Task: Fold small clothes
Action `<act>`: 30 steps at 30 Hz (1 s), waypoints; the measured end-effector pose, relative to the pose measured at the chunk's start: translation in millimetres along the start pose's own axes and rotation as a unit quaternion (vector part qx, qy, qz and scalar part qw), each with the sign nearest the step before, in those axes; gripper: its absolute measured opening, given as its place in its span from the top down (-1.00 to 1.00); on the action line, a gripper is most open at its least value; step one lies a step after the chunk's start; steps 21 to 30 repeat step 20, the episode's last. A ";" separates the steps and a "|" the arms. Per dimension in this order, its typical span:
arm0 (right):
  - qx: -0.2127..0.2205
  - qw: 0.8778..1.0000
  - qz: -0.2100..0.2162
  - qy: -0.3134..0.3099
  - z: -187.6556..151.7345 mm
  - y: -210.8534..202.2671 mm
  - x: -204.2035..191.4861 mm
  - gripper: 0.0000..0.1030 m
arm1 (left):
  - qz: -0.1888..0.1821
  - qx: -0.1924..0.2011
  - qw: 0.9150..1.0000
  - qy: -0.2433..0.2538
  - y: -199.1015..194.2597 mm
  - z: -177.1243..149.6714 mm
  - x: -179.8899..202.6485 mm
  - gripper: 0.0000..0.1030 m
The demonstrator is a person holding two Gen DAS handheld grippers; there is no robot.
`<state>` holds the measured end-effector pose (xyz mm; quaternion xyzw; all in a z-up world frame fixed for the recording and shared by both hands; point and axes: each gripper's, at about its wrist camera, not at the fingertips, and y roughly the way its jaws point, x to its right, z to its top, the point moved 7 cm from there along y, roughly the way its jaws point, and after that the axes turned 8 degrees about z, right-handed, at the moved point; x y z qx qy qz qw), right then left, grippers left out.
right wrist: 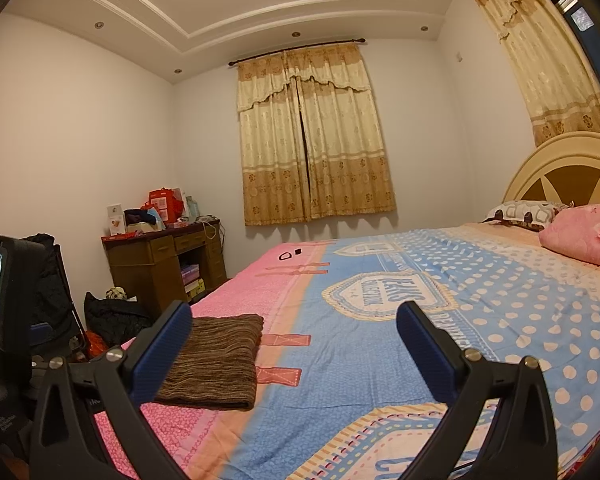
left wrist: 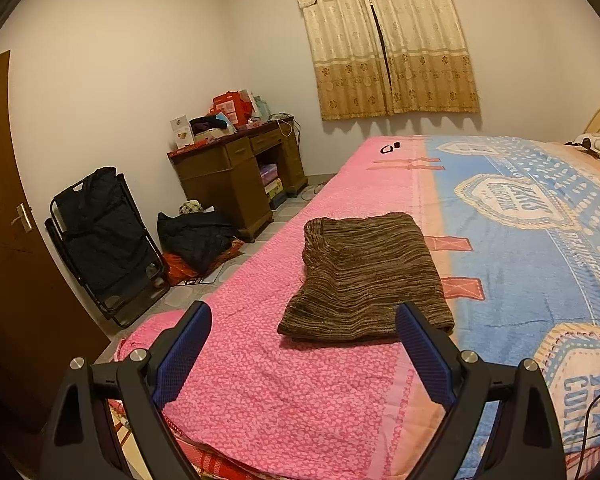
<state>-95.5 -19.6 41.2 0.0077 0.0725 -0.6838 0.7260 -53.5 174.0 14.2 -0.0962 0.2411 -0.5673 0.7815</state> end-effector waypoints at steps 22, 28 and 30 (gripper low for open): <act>-0.012 1.000 -0.003 0.009 0.1 5.3 7.8 -1.00 | -0.067 -0.016 0.997 -0.040 4.9 -3.0 -4.2 -0.82; -0.012 1.000 -0.003 0.009 0.1 5.3 7.8 -1.00 | -0.067 -0.016 0.997 -0.040 4.9 -3.0 -4.2 -0.82; -0.012 1.000 -0.003 0.009 0.1 5.3 7.8 -1.00 | -0.067 -0.016 0.997 -0.040 4.9 -3.0 -4.2 -0.82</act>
